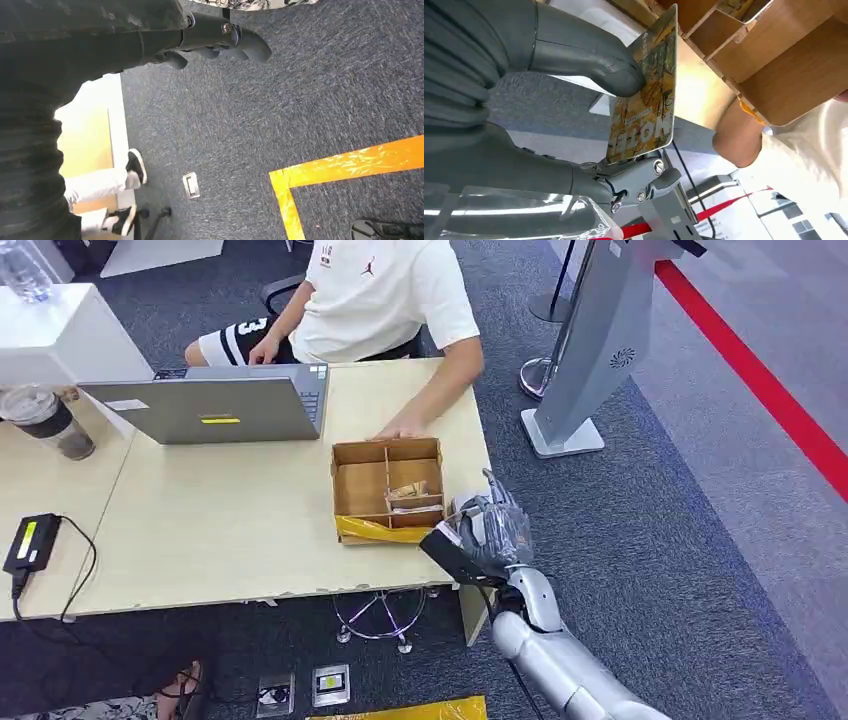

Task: Pass the card to the sensor for recognition and then transmit it.

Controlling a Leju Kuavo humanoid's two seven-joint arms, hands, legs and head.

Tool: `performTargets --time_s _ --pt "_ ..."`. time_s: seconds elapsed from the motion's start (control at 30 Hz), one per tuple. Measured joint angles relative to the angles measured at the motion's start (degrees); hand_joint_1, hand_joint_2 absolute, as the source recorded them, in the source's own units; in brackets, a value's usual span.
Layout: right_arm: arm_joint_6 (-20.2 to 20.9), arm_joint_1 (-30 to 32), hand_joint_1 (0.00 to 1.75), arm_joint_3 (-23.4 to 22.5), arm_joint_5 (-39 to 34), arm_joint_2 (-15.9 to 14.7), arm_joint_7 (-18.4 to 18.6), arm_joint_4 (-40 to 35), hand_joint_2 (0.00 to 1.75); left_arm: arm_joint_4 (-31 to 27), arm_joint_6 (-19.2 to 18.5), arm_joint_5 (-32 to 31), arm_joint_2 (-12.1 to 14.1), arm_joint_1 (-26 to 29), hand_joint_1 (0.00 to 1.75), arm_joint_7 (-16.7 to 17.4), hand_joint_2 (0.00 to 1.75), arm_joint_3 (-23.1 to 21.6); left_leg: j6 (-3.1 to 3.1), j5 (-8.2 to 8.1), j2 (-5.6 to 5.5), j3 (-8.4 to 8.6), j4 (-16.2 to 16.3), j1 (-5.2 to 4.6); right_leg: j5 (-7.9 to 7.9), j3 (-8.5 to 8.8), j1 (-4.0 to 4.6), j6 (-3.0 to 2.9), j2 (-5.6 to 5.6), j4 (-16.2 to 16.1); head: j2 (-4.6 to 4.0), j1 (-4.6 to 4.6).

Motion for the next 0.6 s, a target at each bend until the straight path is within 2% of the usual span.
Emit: performTargets --time_s 0.6 --pt "0.81 -1.06 1.75 0.00 -2.12 0.72 0.52 2.38 1.75 0.00 0.02 -0.09 0.00 -0.01 0.00 0.00 1.75 0.00 0.00 0.00 0.00 0.00 0.00 0.00 0.00 0.00 0.00 0.00 0.00 0.00 0.00 0.02"
